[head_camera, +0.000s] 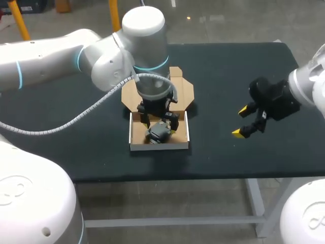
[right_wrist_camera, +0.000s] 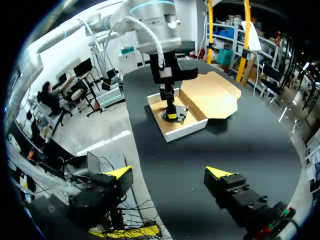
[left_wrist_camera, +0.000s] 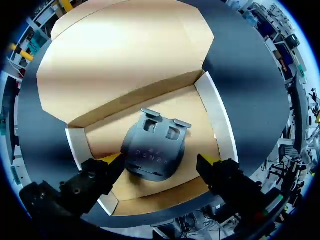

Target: Assemble the packaging by folding the flat box into shape, placing the metal phone stand inside, and closing the box properly

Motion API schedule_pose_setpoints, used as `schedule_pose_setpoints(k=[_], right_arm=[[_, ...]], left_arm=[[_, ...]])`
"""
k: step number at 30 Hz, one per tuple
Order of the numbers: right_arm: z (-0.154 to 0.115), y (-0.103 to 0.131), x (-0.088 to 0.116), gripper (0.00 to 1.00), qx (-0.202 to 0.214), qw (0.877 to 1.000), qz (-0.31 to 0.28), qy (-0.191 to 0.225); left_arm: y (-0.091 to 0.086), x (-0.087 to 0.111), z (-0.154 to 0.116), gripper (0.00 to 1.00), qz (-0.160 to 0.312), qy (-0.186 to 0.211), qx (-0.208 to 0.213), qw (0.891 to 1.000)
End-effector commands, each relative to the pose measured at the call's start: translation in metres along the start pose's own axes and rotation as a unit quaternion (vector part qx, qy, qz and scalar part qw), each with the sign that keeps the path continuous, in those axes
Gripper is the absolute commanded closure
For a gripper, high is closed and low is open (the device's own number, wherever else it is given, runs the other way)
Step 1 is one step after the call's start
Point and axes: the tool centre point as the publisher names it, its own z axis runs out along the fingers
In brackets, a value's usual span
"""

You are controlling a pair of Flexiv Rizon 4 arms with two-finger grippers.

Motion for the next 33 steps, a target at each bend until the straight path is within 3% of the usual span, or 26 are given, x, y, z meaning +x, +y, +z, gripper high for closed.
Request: schedule_pose_setpoints(k=[1,10,20,33], right_arm=[[-0.002,-0.001,0.000,0.00,-0.002,1.000,-0.001,0.002],[-0.002,-0.001,0.000,0.00,-0.002,1.000,-0.001,0.002],[-0.002,-0.001,0.000,0.00,-0.002,1.000,-0.001,0.002],[-0.002,-0.001,0.000,0.00,-0.002,1.000,-0.001,0.002]], left_arm=[[-0.001,0.001,0.000,0.00,-0.001,-0.004,-0.001,1.000],[0.000,0.002,-0.001,0.00,-0.003,-0.010,0.003,1.000],[0.009,0.012,-0.003,0.00,-0.093,-0.020,0.015,0.995],[0.014,0.021,0.011,0.00,-0.141,-0.029,0.020,0.989]])
